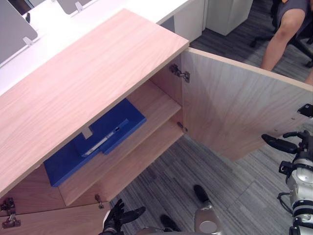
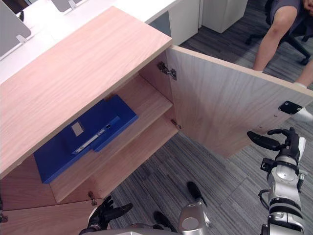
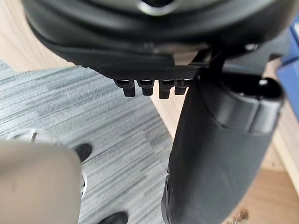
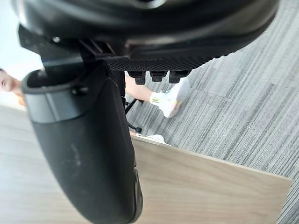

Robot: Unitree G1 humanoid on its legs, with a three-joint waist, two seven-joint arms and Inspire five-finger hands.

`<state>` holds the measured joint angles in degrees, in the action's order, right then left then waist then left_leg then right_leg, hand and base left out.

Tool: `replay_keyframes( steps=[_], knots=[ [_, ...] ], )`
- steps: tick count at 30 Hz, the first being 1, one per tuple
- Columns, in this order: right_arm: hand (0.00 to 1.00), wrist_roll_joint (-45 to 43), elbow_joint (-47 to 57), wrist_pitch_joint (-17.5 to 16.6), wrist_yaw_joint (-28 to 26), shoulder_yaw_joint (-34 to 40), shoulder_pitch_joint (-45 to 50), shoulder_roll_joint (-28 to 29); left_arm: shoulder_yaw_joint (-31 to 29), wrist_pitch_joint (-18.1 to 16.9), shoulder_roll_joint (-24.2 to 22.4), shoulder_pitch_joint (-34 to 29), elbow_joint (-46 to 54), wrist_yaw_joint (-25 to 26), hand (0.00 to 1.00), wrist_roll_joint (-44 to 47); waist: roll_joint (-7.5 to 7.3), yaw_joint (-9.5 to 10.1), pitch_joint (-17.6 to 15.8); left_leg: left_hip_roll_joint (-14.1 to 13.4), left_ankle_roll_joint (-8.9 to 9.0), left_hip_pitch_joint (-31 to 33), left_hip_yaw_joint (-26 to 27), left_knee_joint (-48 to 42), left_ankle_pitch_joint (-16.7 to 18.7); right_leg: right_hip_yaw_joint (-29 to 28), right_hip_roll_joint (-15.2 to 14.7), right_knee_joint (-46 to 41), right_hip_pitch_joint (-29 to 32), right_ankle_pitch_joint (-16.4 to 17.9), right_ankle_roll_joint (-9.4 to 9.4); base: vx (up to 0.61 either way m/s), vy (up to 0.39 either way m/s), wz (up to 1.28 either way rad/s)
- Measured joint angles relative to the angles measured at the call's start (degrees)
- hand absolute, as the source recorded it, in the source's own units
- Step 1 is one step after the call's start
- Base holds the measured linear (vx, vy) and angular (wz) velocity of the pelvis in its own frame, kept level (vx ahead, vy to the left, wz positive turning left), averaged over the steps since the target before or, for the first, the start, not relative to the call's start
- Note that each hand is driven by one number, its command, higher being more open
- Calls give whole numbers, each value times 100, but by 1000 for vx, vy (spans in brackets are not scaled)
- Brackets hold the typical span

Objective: Walk over to the cabinet, pick up the folder, carry it to the office cabinet, place the folder inside the office cabinet, then close the office cabinet door

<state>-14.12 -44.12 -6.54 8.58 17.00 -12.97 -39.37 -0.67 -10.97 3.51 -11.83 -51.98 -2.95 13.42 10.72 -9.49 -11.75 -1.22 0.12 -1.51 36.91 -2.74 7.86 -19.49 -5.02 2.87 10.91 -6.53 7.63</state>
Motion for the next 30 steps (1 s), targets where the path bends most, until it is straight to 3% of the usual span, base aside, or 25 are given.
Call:
replay_keyframes(
  steps=[5,10,13,15,16,23,26,30],
  knots=[
    [100,7,152,-2,-47,-183,32,-77,4,-7,-119,0,36,1,100,-3,27,-29,-48,-48,12,1,-1,-8,6,44,44,7,-12,-47,10,14,-85,-5],
    [100,141,1760,-3,-29,-110,988,94,-6,-18,-193,-3,21,21,100,-126,0,-204,-124,-73,37,-2,-5,-89,22,21,62,-12,-25,-66,14,-22,-78,-4],
    [100,325,2956,-130,-194,-235,1632,626,-20,-18,-214,0,-13,20,100,-343,-90,-295,-176,-122,56,-93,68,-152,34,-71,129,-61,-67,-76,1,-41,-79,-17],
    [100,474,3355,-216,-384,-556,1850,825,-52,-18,-212,0,-35,22,100,-407,-178,-283,-176,-154,84,-154,137,-187,50,-112,162,-64,-95,-77,-7,-55,-70,-20],
    [100,510,3381,-219,-316,-558,1870,1112,-60,-18,-186,2,-51,23,100,-466,-297,-259,-157,-184,137,-161,168,-242,83,-104,171,-34,-94,-3,-33,-67,-81,-13],
    [100,1465,3512,-227,-403,-1019,2522,1347,-61,-6,161,169,-248,14,100,-668,-816,-225,-9,-359,159,-164,206,-426,100,-55,285,-91,-137,-143,-105,-13,-79,-5],
    [100,1725,3517,-226,-439,-1189,2744,1409,-61,2,243,177,-301,10,100,-686,-952,-225,76,-412,174,-227,212,-447,109,-33,323,-101,-195,-166,-126,16,-61,-4],
    [100,2150,3467,-229,-445,-1228,2848,1586,-66,12,245,198,-348,11,100,-770,-988,-225,123,-431,178,-267,202,-476,111,42,344,-165,-212,-166,-127,-22,-53,-1]
  ],
)
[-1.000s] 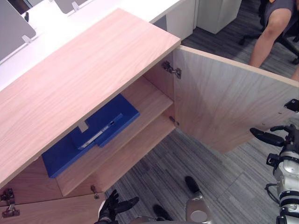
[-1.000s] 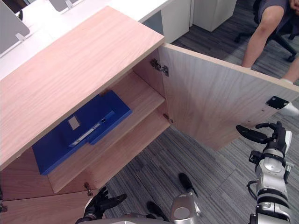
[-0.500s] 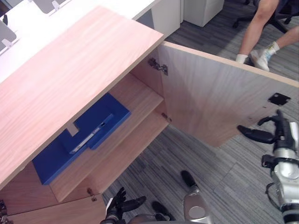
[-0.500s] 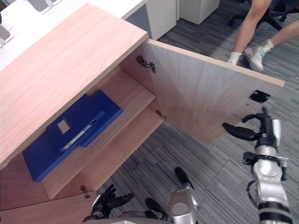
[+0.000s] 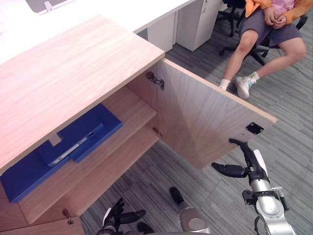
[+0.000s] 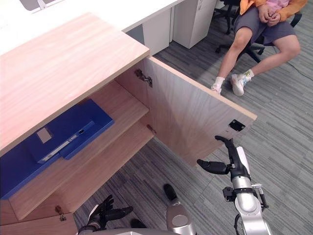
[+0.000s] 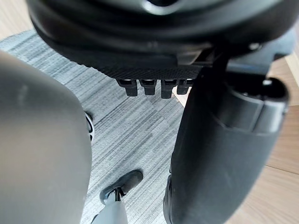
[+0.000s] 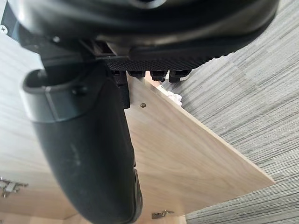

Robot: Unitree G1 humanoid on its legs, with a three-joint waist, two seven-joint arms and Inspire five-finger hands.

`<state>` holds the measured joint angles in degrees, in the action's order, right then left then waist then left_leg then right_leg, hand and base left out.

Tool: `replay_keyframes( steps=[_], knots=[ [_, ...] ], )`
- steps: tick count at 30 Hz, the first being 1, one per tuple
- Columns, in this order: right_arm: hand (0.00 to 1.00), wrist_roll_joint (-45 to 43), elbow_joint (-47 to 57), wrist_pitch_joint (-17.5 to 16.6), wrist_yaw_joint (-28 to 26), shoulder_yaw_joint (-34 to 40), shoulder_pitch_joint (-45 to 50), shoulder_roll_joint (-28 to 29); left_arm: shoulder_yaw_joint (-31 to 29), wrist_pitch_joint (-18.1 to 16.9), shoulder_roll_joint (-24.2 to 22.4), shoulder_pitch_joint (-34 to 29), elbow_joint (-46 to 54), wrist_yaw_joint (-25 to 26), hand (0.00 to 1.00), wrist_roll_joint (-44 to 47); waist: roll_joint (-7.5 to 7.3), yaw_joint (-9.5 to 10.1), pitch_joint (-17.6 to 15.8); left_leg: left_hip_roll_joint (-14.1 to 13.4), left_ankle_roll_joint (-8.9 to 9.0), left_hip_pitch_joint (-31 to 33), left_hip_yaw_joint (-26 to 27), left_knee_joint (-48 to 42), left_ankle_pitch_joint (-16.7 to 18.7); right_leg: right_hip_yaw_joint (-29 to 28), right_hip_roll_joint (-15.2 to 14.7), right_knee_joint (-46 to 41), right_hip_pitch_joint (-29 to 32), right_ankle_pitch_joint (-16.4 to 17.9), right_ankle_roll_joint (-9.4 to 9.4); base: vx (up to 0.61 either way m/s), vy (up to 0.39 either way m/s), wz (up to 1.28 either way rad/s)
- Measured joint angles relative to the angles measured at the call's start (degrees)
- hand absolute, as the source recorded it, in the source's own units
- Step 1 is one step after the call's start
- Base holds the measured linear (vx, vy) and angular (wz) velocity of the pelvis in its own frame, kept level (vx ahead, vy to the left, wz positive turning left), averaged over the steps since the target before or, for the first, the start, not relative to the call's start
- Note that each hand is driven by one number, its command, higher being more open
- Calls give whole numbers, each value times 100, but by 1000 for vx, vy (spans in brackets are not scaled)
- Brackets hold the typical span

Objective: Walk over to the cabinet, pick up the folder, carry it to the office cabinet, place the folder inside the office cabinet, then close the office cabinet door

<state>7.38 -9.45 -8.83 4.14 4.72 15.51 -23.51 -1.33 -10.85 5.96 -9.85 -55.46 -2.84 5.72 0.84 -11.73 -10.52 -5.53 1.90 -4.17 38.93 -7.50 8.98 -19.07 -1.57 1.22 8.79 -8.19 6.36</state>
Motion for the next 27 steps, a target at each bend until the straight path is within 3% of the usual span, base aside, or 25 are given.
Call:
replay_keyframes(
  steps=[9,15,21,26,27],
  knots=[
    [100,642,-510,-4,-65,5,200,239,-216,53,52,-34,-39,-6,100,-25,-57,187,221,13,1,-1,-156,-43,1,135,-54,-11,-61,113,-64,-55,-45,8],
    [100,1551,-489,-4,-62,-295,482,63,-218,57,348,-56,-118,-25,100,-151,-244,234,318,3,39,3,-186,-52,25,173,-46,8,-73,89,-144,-7,-9,3],
    [100,2187,-352,87,-397,-1741,499,-1068,-182,61,456,6,-174,-25,100,-360,-384,235,366,-45,18,-41,-132,-56,15,128,7,11,-85,38,-121,10,-33,-9],
    [100,2788,501,75,-1019,-3626,-319,-1770,-161,69,365,235,-284,-2,100,-371,-399,468,358,-184,65,56,-100,-369,111,18,90,94,-102,-105,-172,-44,-61,-10],
    [100,2826,616,-18,-1137,-4028,-832,-1885,-156,67,273,368,-293,-2,100,-371,-400,615,354,-218,57,162,-185,-481,128,72,78,107,-84,-121,-177,-92,-73,25]
  ],
)
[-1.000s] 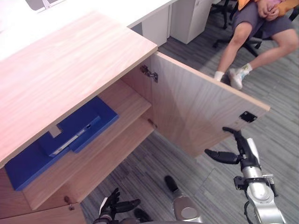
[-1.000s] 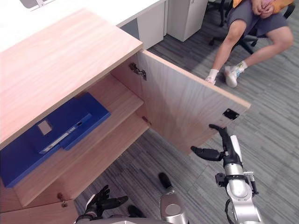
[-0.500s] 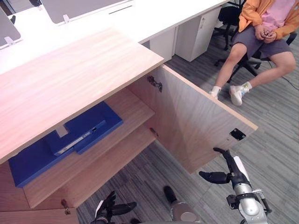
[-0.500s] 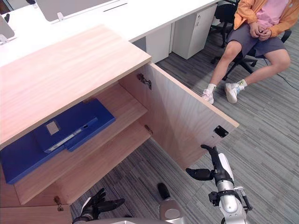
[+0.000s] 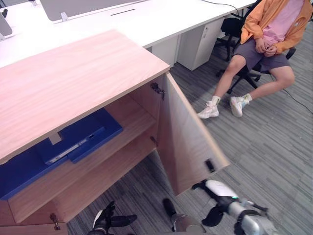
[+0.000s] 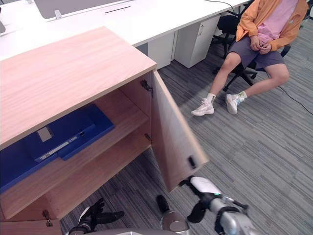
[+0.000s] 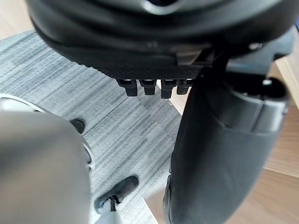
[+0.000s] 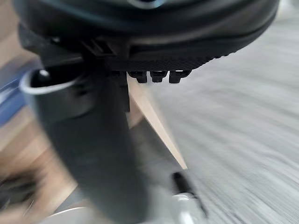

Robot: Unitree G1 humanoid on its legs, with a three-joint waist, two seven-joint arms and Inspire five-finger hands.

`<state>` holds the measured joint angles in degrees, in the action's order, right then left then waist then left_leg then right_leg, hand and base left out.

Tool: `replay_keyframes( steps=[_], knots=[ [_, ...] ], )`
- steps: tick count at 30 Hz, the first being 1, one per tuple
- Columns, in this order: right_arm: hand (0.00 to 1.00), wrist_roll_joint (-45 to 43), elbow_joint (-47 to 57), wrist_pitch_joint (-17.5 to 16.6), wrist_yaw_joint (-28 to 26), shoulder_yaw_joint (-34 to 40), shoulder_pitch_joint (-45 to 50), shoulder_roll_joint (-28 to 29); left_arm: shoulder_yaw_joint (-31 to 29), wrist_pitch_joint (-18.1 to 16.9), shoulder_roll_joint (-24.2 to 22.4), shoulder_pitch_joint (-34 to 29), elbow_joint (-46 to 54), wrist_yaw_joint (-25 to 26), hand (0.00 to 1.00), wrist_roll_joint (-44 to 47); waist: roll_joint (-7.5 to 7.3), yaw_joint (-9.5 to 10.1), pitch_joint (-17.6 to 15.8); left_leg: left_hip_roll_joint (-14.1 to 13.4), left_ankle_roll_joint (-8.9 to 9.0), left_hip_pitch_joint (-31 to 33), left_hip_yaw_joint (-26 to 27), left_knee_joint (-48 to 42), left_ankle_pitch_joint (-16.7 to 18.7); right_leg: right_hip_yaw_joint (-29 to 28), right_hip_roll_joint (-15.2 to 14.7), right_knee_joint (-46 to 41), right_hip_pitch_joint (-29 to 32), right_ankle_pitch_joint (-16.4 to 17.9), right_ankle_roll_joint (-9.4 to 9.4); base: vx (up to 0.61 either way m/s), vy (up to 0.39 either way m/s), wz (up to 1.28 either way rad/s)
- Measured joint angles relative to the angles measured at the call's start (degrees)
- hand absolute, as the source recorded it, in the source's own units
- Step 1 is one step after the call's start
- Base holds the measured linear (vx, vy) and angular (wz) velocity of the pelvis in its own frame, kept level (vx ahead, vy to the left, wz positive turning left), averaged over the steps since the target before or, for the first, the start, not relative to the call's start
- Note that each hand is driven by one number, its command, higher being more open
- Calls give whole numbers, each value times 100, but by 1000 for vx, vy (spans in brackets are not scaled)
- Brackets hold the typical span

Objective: Walk over to the cabinet, pick up the folder, carry it to the office cabinet, place the folder inside the office cabinet, then close the office cabinet door

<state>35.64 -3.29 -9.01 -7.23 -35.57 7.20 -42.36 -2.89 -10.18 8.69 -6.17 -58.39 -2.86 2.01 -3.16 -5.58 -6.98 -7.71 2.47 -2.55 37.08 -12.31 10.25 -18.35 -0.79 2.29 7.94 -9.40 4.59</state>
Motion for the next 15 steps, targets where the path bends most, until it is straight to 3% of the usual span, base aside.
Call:
replay_keyframes(
  steps=[2,6,12,15],
  knots=[
    [100,-206,247,-156,-3,-260,-396,215,2,-3,-87,71,2,2,100,0,4,123,-5,-32,12,121,-127,-84,12,116,-20,1,22,-3,-12,-92,-70,35],
    [100,-289,382,-234,60,-660,-1412,1249,-1,59,-150,133,-3,30,100,17,20,281,-64,-112,26,415,-508,-309,36,470,-61,3,24,2,-57,-68,-55,47],
    [100,-569,-33,-104,232,-544,-2509,1843,-128,122,-211,232,-5,166,100,29,40,414,-158,-132,-66,631,-1027,-416,17,969,-130,69,-133,-2,-59,7,-8,41],
    [100,-800,-799,-104,417,-179,-2763,2458,-295,122,-295,255,16,206,100,43,97,512,-194,-119,-81,696,-1343,-374,-33,1292,-151,94,-245,23,-92,15,-20,54]
  ],
)
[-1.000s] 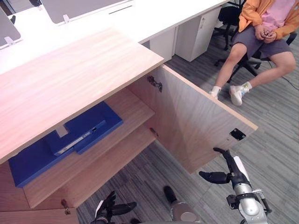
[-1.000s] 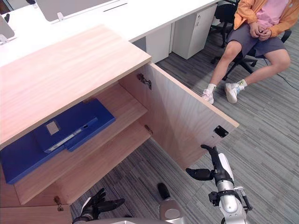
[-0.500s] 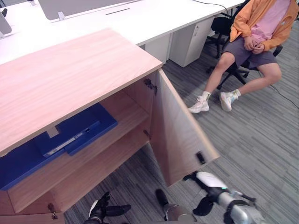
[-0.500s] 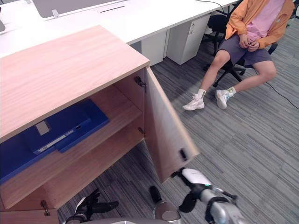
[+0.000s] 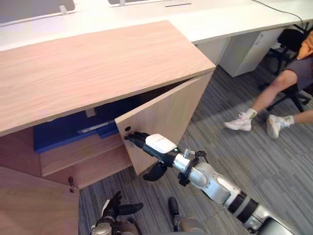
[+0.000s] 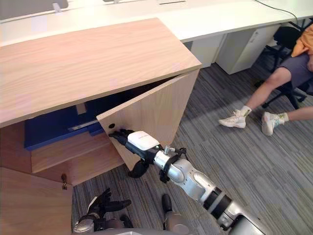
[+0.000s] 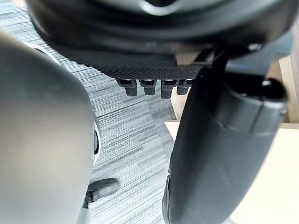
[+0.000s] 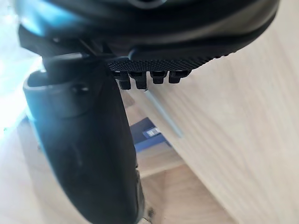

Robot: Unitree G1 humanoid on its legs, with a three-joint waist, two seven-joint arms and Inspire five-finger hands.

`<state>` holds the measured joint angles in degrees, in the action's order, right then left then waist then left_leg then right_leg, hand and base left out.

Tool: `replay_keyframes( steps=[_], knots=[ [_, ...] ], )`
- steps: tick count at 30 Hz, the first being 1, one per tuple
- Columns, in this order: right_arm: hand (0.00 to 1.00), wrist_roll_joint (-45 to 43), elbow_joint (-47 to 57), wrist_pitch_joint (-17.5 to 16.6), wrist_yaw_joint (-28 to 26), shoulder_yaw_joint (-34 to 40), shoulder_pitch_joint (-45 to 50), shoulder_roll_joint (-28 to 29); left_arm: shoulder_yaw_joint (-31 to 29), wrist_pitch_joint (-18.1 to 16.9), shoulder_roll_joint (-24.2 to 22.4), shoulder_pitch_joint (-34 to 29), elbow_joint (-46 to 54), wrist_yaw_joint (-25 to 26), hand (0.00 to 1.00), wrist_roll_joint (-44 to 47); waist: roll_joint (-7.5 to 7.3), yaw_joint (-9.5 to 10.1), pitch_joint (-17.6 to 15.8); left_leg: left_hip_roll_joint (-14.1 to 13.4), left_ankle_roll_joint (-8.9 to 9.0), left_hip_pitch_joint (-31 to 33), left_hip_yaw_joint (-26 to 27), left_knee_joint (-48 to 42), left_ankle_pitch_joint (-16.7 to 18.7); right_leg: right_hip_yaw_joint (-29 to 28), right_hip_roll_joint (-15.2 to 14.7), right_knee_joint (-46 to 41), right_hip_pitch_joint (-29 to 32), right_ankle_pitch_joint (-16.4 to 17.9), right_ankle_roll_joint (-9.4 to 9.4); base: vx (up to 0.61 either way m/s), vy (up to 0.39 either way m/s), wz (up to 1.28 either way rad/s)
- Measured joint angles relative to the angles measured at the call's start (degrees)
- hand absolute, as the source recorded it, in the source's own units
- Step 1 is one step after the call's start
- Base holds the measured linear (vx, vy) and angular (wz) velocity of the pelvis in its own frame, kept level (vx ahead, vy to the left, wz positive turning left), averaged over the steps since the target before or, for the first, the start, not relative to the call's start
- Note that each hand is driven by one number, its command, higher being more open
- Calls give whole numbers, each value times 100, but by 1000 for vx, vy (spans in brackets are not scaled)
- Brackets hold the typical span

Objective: Walk over to the cabinet, pick up the folder, carry it to the office cabinet, place the folder inside the office cabinet, then close the office cabinet door

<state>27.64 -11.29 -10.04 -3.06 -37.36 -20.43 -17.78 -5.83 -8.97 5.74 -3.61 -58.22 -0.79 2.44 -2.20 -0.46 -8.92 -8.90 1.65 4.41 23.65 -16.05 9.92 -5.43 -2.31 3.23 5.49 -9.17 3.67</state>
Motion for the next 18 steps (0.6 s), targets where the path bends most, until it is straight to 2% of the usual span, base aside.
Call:
replay_keyframes(
  steps=[1,5,11,15,18],
  knots=[
    [100,-119,-269,-2,115,238,-46,136,-37,0,-26,14,23,10,100,39,21,98,-15,51,-3,8,-160,96,-77,175,-50,-1,-52,48,-10,0,-27,84],
    [100,-392,-838,-77,473,850,8,279,-183,4,-15,-48,162,30,100,207,71,256,-48,326,-24,-20,-779,670,-489,802,-233,-112,-144,270,4,-1,-25,86],
    [100,-817,-1040,-462,683,1621,776,529,-333,1,67,-218,249,38,100,212,72,283,-48,558,21,-268,-1491,1402,-967,1523,-384,-475,-292,701,59,-15,-23,68],
    [100,-1259,-1179,-867,693,2247,1321,819,-436,0,91,-482,319,46,100,220,61,293,-29,669,-23,-546,-1907,2108,-1353,2000,-471,-541,-479,950,89,-8,-14,61],
    [100,-1709,-1246,-1162,637,2705,1713,1090,-573,2,63,-654,349,89,100,391,14,290,0,754,-40,-553,-2220,2142,-1396,2312,-532,-534,-652,1031,138,22,11,61]
  ],
)
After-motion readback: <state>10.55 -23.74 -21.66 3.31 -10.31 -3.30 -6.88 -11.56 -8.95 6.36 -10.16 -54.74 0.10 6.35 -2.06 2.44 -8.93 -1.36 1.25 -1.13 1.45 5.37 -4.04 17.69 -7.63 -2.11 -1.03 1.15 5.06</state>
